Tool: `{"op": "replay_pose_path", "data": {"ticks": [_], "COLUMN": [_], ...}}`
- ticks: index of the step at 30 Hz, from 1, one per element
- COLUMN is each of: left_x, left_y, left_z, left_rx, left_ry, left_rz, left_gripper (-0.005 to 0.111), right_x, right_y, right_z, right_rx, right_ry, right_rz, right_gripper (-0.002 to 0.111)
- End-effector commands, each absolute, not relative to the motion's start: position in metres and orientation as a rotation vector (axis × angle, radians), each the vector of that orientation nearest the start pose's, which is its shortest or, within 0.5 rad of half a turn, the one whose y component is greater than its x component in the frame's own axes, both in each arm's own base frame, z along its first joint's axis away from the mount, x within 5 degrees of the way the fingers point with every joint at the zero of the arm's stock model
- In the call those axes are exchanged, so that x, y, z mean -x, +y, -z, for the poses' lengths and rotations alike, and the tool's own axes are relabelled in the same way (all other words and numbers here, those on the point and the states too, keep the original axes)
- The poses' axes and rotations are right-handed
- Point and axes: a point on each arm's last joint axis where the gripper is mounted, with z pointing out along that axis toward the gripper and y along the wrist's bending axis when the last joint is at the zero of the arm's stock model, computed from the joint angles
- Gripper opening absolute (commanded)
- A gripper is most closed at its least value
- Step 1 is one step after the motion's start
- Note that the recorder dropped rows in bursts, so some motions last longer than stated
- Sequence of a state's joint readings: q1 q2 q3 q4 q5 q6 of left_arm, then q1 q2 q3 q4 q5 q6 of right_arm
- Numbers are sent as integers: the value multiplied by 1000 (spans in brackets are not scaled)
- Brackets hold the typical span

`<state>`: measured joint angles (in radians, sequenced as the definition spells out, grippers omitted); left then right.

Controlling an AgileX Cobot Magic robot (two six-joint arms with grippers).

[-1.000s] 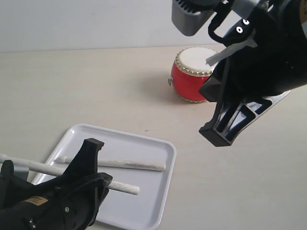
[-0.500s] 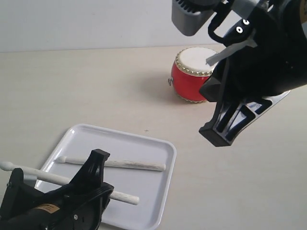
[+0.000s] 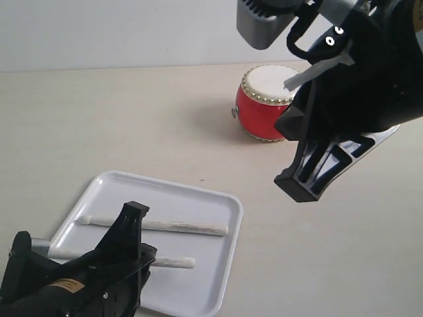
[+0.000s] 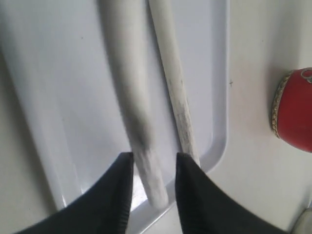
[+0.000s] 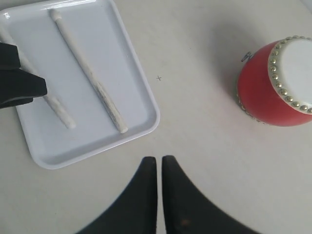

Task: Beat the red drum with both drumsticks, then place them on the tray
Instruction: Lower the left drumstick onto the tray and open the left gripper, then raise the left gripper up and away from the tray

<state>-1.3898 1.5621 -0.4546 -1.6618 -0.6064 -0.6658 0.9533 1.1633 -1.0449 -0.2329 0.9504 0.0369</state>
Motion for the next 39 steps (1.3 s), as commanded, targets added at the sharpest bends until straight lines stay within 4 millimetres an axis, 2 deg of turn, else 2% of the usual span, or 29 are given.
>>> {"op": "replay_pose_path", "data": {"ticks": [1, 16, 22, 25, 28, 31, 32, 35, 36, 37, 38, 39], "left_x": [-91, -93, -89, -87, -84, -80, -78, -76, -75, -74, -72, -71], "left_y": [-209, -208, -211, -201, -186, -171, -158, -128, -111, -103, -89, -81], "left_z": [-137, -138, -155, -166, -178, -195, -209, -232, -243, -248, -259, -264], "left_rx": [1354, 1346, 1214, 1144, 1121, 957, 827, 572, 464, 381, 186, 109], "left_ry": [2180, 2156, 2234, 2243, 2242, 2246, 2222, 2105, 2049, 2026, 1966, 1918], "left_rz": [851, 854, 964, 996, 1070, 1157, 1205, 1237, 1233, 1198, 1111, 1092], "left_gripper": [38, 38, 38, 28, 3, 0, 0, 0, 0, 0, 0, 0], "right_x": [-143, -143, -141, -141, -139, -132, -130, -133, -137, -139, -142, -143], "right_y": [172, 172, 168, 167, 168, 175, 182, 197, 203, 206, 209, 210], "right_z": [-340, -340, -337, -337, -336, -332, -327, -313, -308, -306, -306, -307], "right_rx": [1196, 1195, 1241, 1258, 1307, 1415, 1493, 1572, 1578, 1572, 1553, 1531], "right_ry": [2208, 2203, 2232, 2236, 2230, 2218, 2216, 2240, 2230, 2221, 2196, 2183], "right_rz": [-108, -108, -64, -51, -65, -161, -230, -292, -289, -290, -297, -304], "right_gripper": [5, 5, 5, 5, 5, 5, 5, 5, 5, 5, 5, 5]}}
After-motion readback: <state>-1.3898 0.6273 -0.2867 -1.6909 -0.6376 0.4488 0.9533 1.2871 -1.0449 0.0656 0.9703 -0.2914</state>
